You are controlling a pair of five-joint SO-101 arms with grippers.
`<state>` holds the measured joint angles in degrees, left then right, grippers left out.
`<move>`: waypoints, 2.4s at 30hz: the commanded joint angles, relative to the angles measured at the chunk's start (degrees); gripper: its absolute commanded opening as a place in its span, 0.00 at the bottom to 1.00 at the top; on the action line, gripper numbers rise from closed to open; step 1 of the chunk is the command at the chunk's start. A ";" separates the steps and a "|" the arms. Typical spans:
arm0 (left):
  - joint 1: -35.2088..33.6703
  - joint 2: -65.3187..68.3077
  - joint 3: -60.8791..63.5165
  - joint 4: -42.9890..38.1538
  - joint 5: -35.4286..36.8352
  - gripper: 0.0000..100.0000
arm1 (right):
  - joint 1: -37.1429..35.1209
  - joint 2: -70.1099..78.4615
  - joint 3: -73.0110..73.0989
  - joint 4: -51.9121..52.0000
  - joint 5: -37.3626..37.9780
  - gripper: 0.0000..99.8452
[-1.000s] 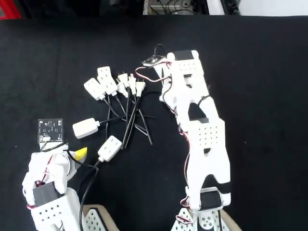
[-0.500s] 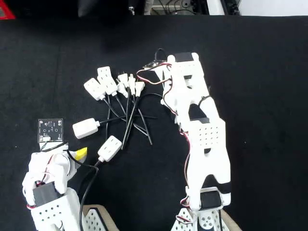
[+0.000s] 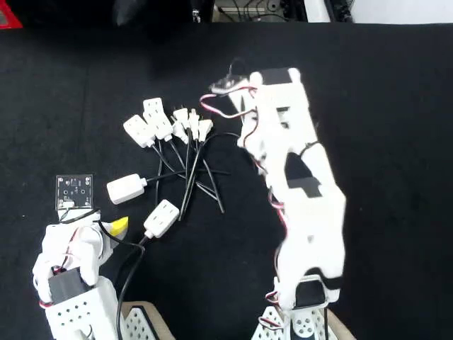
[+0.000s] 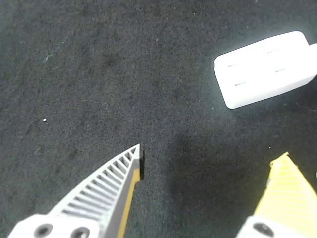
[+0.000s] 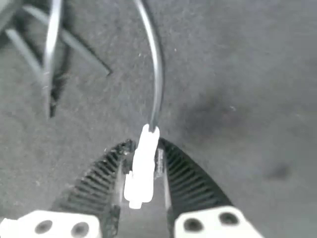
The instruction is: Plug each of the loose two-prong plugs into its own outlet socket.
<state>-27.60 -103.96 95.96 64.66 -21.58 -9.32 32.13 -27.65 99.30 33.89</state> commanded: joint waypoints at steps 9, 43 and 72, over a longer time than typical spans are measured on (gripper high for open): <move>18.24 -0.26 -12.97 -0.53 10.20 0.39 | -7.47 -43.91 26.86 -18.02 -5.27 0.01; 32.75 -0.35 -20.79 -3.43 33.05 0.39 | -34.37 -105.01 95.69 -68.84 -47.38 0.01; 22.11 -0.35 -21.67 2.37 25.23 0.39 | -32.62 -106.42 85.49 -51.25 -32.70 0.01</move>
<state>-1.93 -103.96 78.73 61.76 11.12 -44.75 -74.95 64.13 43.56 -3.21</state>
